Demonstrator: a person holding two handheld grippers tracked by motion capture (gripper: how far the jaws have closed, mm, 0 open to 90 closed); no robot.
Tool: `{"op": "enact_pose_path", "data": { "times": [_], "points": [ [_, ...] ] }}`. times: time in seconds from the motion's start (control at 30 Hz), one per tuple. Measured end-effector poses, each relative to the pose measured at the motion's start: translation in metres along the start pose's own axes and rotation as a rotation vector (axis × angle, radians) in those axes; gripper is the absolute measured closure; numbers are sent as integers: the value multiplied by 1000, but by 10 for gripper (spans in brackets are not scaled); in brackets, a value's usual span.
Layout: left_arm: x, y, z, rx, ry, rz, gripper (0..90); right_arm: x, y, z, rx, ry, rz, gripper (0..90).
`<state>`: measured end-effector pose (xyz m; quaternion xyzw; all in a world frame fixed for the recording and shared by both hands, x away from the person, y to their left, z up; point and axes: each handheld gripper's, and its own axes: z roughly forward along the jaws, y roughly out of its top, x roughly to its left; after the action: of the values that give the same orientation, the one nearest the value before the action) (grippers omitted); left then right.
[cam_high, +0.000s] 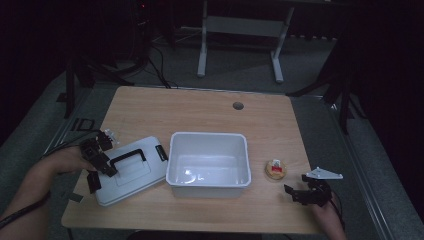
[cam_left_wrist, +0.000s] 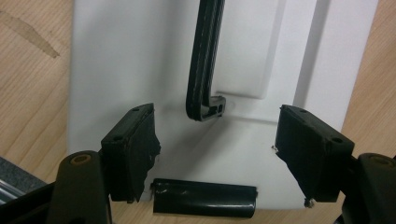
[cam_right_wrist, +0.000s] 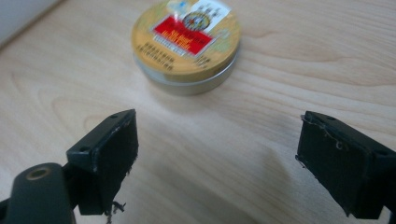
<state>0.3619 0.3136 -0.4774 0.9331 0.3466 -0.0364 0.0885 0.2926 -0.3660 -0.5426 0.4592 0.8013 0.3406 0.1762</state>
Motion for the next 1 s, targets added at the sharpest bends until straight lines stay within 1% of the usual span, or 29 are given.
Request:
{"op": "enact_pose_path", "data": {
  "times": [0.03,0.07,0.1,0.13,0.2,0.27,0.33,0.4,0.43,0.53,0.57,0.6,0.63,0.7,0.83,0.9,0.93,1.0],
  "points": [
    [0,-1,-1,-4,-9,-2,289,0,2,0,16,18,-13,113],
    [0,-1,-1,-5,-6,-4,289,-1,3,-1,23,35,-19,112],
    [0,-2,-1,0,-2,-2,289,-1,5,-2,32,42,-26,112],
    [0,-2,-1,3,-9,0,289,-1,7,-2,52,53,-41,112],
    [0,-3,-1,4,-7,-2,289,0,11,-3,105,55,-70,111],
    [0,-4,-1,8,-10,-2,289,0,15,-4,159,93,-102,111],
    [0,-5,0,19,-12,-2,289,0,20,-5,215,99,-135,112],
    [0,-6,0,24,-10,1,290,0,24,-6,274,103,-181,112],
    [0,-7,0,26,-12,-3,289,0,27,-6,311,113,-197,112],
    [1,-9,0,29,-10,-3,289,0,34,-6,385,134,-239,112],
    [1,-9,-1,28,-15,-6,290,1,36,-6,408,139,-261,114],
    [0,-10,-1,29,-10,-5,290,2,38,-7,432,143,-280,114],
    [0,-10,-2,28,-12,-5,290,2,40,-7,455,150,-291,114],
    [0,-10,-3,34,-10,-4,290,4,44,-7,509,156,-322,114],
    [-1,-10,-4,39,-9,-2,290,6,51,-6,613,145,-374,113],
    [-1,-10,-5,37,-10,-1,290,6,54,-5,641,149,-401,113],
    [-1,-9,-5,40,-7,0,290,7,56,-5,646,142,-419,113],
    [-1,-9,-4,49,-7,1,290,7,60,-5,657,135,-434,113]
  ]
}}
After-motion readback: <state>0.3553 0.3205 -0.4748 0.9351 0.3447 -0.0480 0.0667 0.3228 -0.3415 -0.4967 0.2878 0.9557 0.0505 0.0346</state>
